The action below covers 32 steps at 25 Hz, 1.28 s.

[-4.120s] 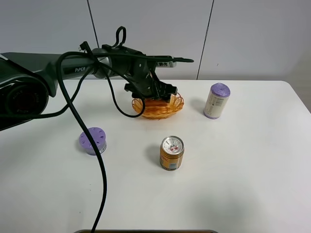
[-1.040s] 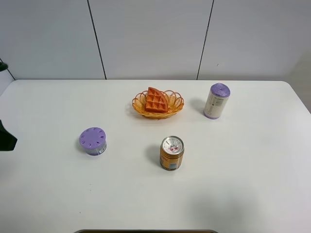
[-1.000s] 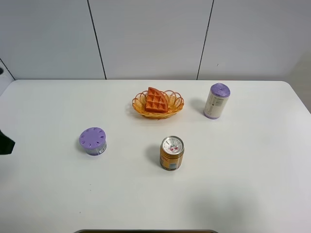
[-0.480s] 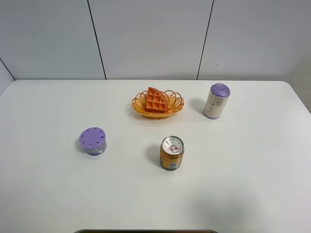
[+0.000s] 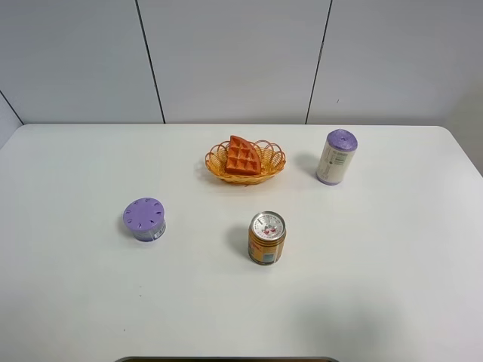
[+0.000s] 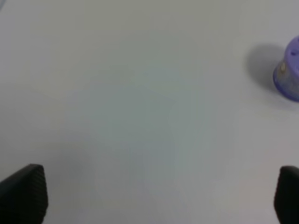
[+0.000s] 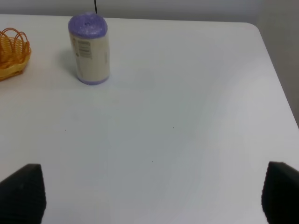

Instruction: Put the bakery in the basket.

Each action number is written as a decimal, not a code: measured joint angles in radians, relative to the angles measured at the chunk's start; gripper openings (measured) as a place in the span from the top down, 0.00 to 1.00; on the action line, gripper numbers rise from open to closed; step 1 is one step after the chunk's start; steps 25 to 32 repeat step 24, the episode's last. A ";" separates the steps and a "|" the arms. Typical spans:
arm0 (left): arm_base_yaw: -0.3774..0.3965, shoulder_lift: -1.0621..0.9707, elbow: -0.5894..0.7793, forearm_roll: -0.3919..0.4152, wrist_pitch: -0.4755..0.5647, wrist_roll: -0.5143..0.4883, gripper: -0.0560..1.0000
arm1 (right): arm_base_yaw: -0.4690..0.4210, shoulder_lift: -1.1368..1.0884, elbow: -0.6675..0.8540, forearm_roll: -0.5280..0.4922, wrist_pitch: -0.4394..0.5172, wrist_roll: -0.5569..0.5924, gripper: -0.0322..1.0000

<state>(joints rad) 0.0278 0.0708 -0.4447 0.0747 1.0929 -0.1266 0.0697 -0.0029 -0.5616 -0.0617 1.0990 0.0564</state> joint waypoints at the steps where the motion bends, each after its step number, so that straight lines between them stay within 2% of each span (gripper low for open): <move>1: 0.010 -0.020 0.001 -0.004 0.000 0.016 0.01 | 0.000 0.000 0.000 0.000 0.000 0.000 0.08; 9: 0.033 -0.074 0.001 -0.058 -0.005 0.127 0.01 | 0.000 0.000 0.000 0.000 0.000 0.000 0.08; 32: 0.033 -0.074 0.002 -0.063 -0.005 0.127 0.01 | 0.000 0.000 0.000 0.000 0.000 0.000 0.08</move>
